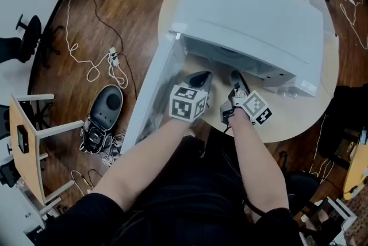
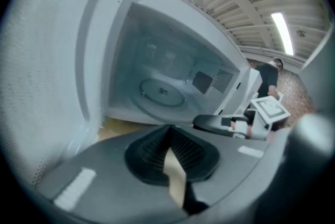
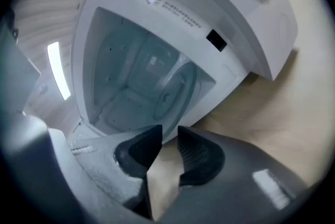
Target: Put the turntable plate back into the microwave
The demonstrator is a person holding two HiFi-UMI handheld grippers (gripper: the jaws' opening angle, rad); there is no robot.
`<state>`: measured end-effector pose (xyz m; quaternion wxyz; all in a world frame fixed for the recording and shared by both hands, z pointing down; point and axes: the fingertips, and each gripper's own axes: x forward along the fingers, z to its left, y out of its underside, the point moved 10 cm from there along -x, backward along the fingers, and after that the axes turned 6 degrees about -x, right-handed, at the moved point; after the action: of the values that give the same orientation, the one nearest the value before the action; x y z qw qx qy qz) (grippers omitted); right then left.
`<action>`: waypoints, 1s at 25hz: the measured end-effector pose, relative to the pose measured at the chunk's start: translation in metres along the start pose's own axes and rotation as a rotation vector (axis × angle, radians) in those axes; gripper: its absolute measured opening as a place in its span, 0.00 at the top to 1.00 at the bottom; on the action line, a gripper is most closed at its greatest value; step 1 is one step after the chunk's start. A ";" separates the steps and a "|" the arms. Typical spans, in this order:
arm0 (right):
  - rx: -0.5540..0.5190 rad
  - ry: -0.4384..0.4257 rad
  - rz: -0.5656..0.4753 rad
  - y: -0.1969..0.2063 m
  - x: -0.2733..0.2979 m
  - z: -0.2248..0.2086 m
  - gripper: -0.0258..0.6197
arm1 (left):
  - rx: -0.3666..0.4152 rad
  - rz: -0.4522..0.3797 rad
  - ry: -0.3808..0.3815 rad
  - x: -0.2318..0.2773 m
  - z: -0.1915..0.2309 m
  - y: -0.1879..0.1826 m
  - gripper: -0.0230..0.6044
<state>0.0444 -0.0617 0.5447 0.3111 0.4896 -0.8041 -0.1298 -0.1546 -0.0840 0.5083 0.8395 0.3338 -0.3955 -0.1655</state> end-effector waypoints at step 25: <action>0.295 0.009 -0.194 -0.040 0.035 -0.003 0.89 | 0.108 -0.015 0.117 -0.098 -0.041 0.035 0.96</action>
<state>0.0633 -0.1114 0.5398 0.2257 0.6057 -0.7621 -0.0374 -0.1844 0.0123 0.4587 0.8406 0.3907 -0.3517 -0.1305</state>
